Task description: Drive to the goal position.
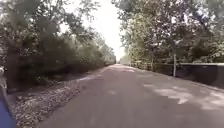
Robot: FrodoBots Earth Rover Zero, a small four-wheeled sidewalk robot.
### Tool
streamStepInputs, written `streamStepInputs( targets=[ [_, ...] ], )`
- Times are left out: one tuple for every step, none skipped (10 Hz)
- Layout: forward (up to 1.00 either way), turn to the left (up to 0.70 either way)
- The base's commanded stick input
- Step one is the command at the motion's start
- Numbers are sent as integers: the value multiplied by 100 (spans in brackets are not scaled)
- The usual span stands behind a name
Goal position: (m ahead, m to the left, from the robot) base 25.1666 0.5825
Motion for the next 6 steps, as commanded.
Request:
streamStepInputs(
  targets=[
    [70,0],
    [70,0],
    [70,0],
    [70,0],
    [70,0],
    [70,0]
  ],
)
